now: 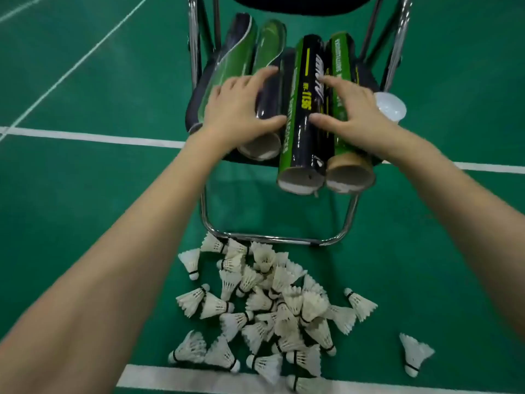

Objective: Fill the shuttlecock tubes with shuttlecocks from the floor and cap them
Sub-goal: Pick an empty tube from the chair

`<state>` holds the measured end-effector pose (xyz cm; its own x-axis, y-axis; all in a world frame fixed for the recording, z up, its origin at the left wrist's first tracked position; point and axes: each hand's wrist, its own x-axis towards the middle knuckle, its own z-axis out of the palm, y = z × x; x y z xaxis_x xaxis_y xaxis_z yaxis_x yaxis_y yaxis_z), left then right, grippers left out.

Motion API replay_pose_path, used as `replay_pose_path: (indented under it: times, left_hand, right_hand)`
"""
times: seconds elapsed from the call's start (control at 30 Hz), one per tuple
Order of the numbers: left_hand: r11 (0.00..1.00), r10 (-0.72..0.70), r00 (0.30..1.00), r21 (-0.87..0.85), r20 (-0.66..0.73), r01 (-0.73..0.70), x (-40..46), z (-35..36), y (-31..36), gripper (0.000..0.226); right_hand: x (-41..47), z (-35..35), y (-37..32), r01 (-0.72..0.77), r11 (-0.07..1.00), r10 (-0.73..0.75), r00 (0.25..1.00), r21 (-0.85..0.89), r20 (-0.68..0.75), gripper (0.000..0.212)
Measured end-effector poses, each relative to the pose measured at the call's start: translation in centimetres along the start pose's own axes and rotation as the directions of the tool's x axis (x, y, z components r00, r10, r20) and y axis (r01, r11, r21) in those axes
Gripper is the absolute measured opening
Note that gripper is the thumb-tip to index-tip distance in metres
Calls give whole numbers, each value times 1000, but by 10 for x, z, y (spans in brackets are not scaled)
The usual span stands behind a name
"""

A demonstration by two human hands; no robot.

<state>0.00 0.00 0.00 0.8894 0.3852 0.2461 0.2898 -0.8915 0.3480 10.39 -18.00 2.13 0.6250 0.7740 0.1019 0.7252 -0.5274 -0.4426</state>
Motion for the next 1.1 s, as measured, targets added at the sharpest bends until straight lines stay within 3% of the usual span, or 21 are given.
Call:
replay_pose_path:
  times: [0.1,0.33,0.53,0.67,0.8,1.1]
  left_hand:
    - [996,85,993,-13,-86,-87,0,2,-4,76]
    - [989,104,955,131,-277,-70,-22,12,-8,60]
    - [975,211,925,131,-315,-178,-45,15,-5,58]
    - [972,232,922,120,-311,-204,-64,15,6,58]
    - [973,230,917,76,-325,-217,-86,16,12,56]
    - [959,269,893,17,-360,-282,-145,31,0,54]
  right_hand:
    - [6,9,6,43,999,-43,999,-14,-20,61]
    - [-1,16,8,1,999,3,996,42,-87,53]
    - [-26,10,-7,-39,999,43,983,24,-177,61]
    - [-51,6,-27,115,991,-128,958,-65,-258,51]
    - [-71,6,-30,235,956,-274,929,-175,-251,42]
    - [-132,37,-30,209,970,-235,933,-122,-274,41]
